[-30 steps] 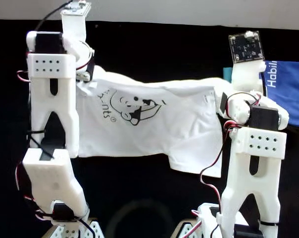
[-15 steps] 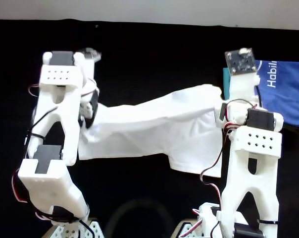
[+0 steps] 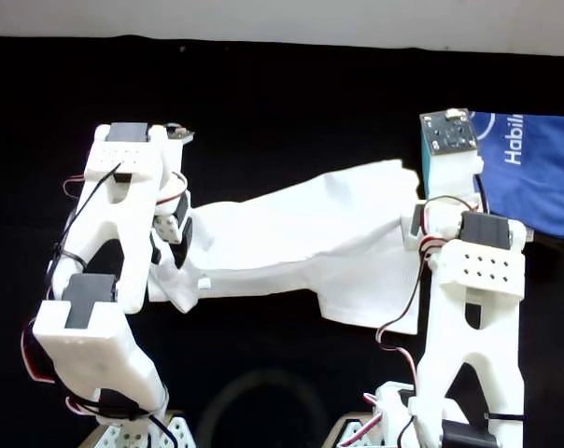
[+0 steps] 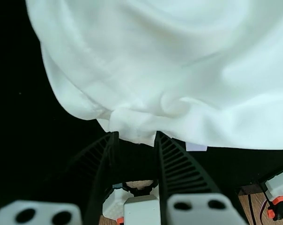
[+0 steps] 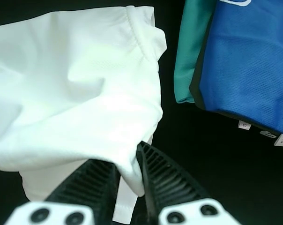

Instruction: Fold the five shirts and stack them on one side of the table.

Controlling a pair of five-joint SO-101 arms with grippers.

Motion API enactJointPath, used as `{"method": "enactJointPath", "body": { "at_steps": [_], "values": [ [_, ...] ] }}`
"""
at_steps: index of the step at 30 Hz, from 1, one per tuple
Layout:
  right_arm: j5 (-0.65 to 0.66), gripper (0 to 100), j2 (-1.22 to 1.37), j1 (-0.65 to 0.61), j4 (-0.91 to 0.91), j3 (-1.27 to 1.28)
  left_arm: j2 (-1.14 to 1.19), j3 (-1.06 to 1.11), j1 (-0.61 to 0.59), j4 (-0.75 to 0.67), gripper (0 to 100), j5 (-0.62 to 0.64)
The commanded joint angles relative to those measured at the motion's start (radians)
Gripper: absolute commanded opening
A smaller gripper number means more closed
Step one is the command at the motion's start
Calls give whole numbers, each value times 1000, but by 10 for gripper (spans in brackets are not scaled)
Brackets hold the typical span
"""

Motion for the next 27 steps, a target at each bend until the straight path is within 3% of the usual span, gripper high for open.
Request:
{"method": "enactJointPath", "body": {
  "at_steps": [1, 12, 17, 24, 27],
  "values": [
    [8, 5, -35, 13, -15, -7, -65, 61, 12, -3, 133, -9],
    [8, 5, -33, 13, -15, -8, -65, 263, 27, -146, 133, -5],
    [8, 5, -28, 13, -16, -8, -67, 252, 39, -183, 133, -8],
    [8, 5, -35, 13, -16, -8, -54, 156, -2, -132, 133, -11],
    [8, 5, -35, 13, -16, -8, -53, 209, 2, -193, 136, -11]
  ]
}}
